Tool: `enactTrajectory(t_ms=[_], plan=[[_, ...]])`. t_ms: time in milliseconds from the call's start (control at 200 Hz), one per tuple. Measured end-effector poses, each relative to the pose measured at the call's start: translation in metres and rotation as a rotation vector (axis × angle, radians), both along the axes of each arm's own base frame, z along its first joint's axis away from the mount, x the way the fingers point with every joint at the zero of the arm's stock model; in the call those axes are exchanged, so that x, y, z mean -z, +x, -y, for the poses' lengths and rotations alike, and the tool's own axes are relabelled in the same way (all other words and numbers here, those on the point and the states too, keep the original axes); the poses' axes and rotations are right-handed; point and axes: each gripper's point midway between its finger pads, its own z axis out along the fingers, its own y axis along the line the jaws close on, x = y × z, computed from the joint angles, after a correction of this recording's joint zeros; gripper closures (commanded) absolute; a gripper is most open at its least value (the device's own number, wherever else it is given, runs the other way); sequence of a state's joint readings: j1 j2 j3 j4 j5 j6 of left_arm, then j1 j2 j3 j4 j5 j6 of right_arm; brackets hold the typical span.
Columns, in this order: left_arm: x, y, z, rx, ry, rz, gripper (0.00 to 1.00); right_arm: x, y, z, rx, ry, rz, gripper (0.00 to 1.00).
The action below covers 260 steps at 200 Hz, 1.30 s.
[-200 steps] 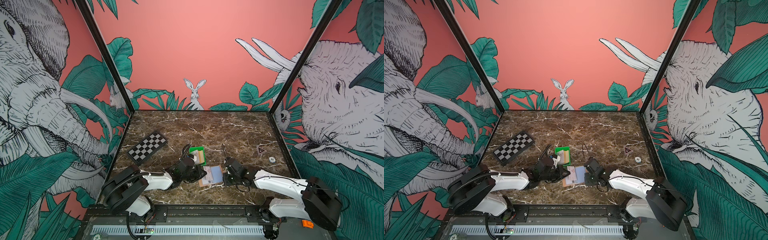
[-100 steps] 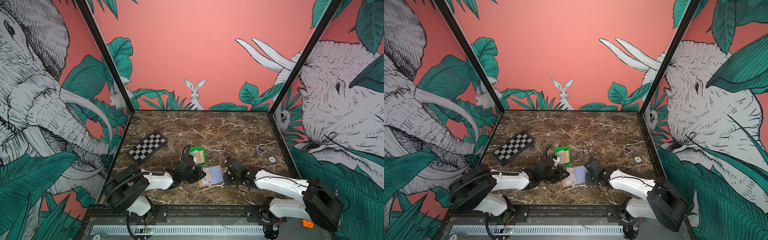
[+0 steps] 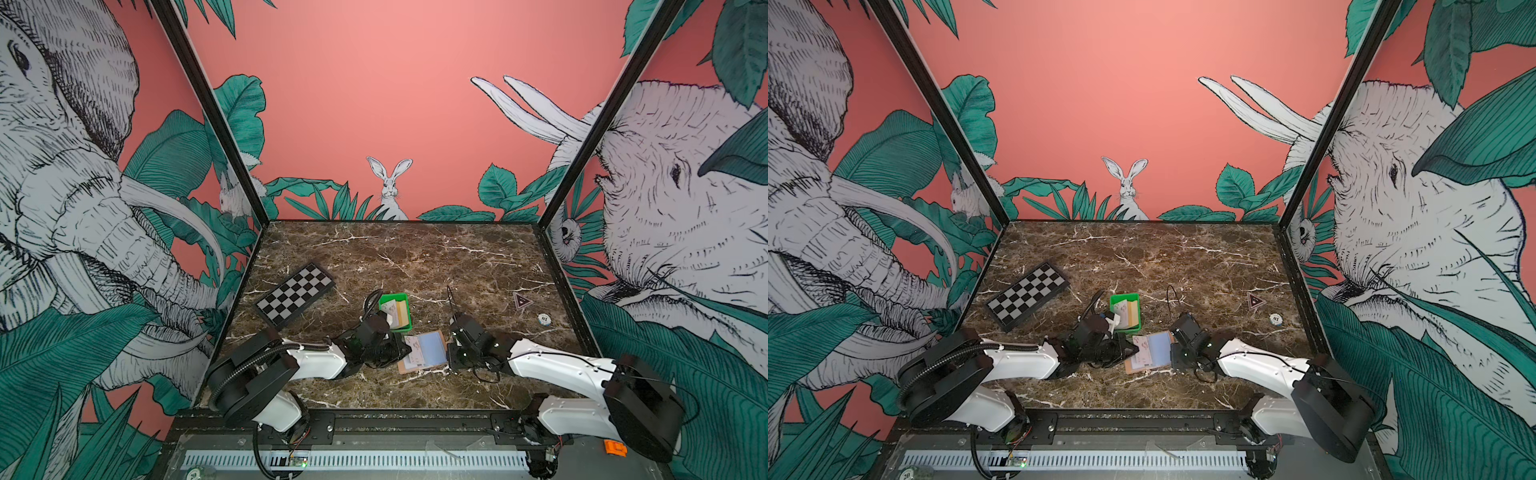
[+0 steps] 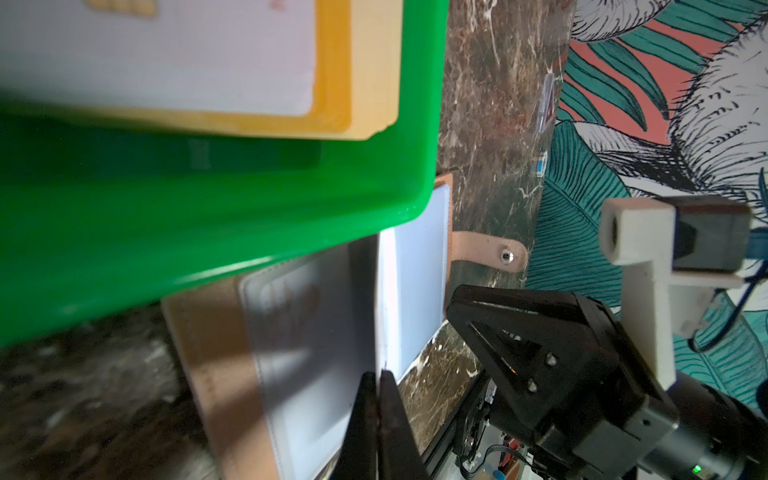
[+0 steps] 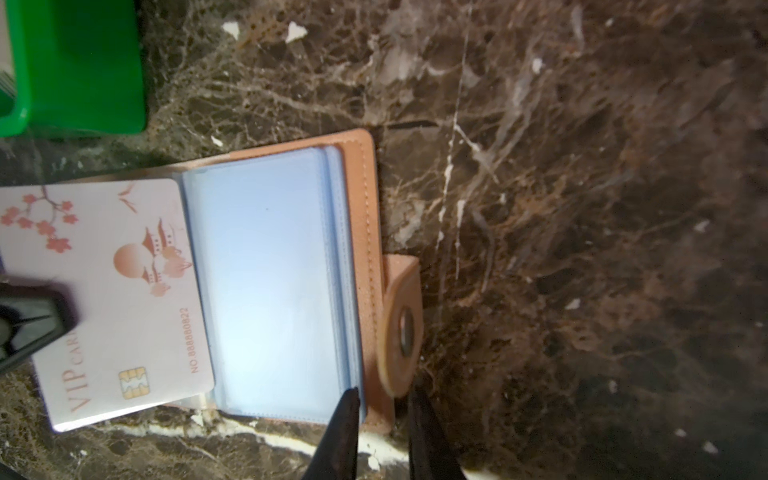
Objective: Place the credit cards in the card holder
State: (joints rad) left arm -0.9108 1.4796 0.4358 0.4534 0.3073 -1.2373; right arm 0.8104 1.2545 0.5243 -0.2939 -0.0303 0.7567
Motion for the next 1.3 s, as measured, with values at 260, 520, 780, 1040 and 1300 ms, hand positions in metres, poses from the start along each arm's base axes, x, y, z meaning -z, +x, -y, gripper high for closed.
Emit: enactTrajectory(t_ms=[260,520,780,1040,1300], plan=[[0.004,0.001,0.004,0.007,-0.009,-0.001,1.0,0.003,-0.001,-0.002,-0.006,0.004,-0.011,0.78],[0.004,0.002,0.008,0.015,-0.026,-0.003,1.0,0.004,-0.001,-0.002,-0.006,0.008,-0.008,0.79],[0.004,0.003,0.012,0.011,-0.05,-0.015,1.0,0.005,-0.001,-0.003,-0.006,0.008,-0.008,0.79],[0.005,0.003,0.014,0.012,-0.061,-0.021,1.0,0.005,-0.001,-0.003,-0.006,0.008,-0.008,0.79],[0.005,0.003,0.015,0.011,-0.064,-0.022,1.0,0.005,-0.001,-0.003,-0.006,0.008,-0.008,0.79]])
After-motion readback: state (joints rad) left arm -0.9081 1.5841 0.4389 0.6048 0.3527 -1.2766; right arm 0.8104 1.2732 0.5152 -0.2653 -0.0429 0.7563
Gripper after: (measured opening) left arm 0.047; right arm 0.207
